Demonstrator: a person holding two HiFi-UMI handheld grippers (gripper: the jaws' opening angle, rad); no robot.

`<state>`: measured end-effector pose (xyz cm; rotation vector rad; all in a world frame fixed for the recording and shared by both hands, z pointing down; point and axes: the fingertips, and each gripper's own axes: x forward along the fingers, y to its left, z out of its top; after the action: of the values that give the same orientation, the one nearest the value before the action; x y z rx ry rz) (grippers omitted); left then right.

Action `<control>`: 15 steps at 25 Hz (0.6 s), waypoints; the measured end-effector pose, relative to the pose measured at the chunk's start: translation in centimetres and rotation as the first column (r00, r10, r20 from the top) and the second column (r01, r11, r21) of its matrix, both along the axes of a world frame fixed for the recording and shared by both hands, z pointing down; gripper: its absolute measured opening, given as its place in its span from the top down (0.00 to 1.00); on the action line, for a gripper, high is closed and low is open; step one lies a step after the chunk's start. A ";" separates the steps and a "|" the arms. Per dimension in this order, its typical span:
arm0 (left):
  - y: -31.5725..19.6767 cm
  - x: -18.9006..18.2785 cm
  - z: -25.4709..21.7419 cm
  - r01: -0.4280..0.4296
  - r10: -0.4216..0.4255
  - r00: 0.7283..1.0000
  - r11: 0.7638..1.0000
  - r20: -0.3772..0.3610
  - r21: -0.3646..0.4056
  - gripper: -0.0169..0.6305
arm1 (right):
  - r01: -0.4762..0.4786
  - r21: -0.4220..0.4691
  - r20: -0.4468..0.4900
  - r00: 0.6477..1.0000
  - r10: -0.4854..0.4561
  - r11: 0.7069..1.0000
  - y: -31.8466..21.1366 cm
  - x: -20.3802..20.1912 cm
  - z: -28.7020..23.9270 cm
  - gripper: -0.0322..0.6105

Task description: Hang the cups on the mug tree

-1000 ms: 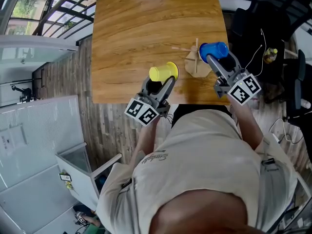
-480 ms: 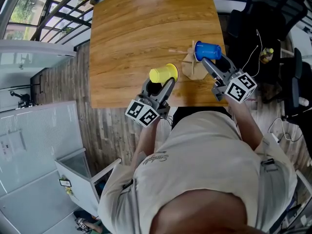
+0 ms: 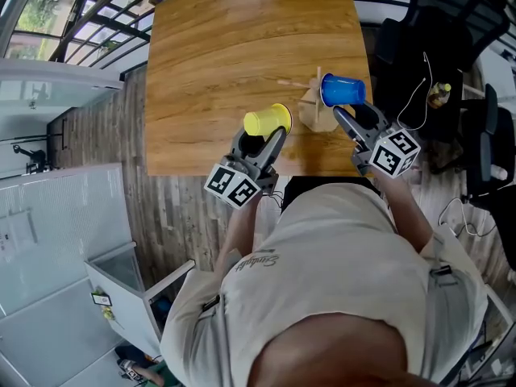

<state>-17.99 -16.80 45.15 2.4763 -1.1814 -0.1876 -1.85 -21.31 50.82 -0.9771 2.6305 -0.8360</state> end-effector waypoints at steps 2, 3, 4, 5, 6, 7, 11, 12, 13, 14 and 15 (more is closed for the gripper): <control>-0.3 -0.1 -0.2 0.003 -0.003 1.000 1.000 0.000 0.005 0.56 | 0.007 0.006 -0.040 0.999 -0.006 1.000 0.5 -0.2 0.5 0.69; -0.5 -0.1 -0.4 0.003 -0.003 1.000 1.000 -0.001 0.011 0.56 | 0.007 0.011 -0.058 0.998 -0.007 1.000 0.8 -0.3 0.7 0.73; -0.6 -0.2 -0.6 0.003 -0.003 1.000 1.000 0.000 0.018 0.56 | 0.007 0.017 -0.075 0.997 -0.006 1.000 1.1 -0.3 0.8 0.77; -0.9 -0.3 -0.9 0.003 -0.003 1.000 1.000 0.000 0.026 0.56 | 0.007 0.024 -0.095 0.995 -0.004 1.000 1.4 -0.4 1.0 0.82; -1.3 -0.4 -1.2 0.004 -0.004 1.000 0.999 0.002 0.036 0.56 | 0.007 0.033 -0.121 0.993 -0.003 0.999 1.5 -0.4 1.1 0.88; -1.7 -0.4 -1.5 0.007 -0.007 1.000 0.999 0.006 0.047 0.56 | 0.010 0.045 -0.153 0.988 -0.003 0.999 1.7 -0.4 1.3 0.93; -3.4 -0.6 -2.9 0.016 -0.020 0.999 0.996 0.039 0.092 0.56 | 0.040 0.075 -0.233 0.972 -0.021 0.996 2.2 -0.4 1.7 0.96; -3.7 -0.7 -3.1 0.017 -0.022 0.999 0.995 0.048 0.101 0.56 | 0.044 0.072 -0.233 0.972 -0.026 0.996 2.3 -0.4 1.8 0.96; -4.0 -0.7 -3.4 0.017 -0.023 0.998 0.994 0.055 0.109 0.56 | 0.047 0.068 -0.232 0.972 -0.030 0.997 2.3 -0.3 1.9 0.96; -4.3 -0.7 -3.7 0.017 -0.024 0.998 0.993 0.059 0.115 0.56 | 0.050 0.066 -0.233 0.972 -0.033 0.997 2.3 -0.3 1.9 0.96; -4.6 -0.8 -3.9 0.017 -0.024 0.998 0.992 0.060 0.121 0.56 | 0.053 0.068 -0.239 0.970 -0.035 0.996 2.3 -0.3 2.0 0.96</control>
<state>-18.75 -21.37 41.24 2.5921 -1.2559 -0.1953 -2.11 -19.04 52.79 -1.0625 2.8714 -0.6607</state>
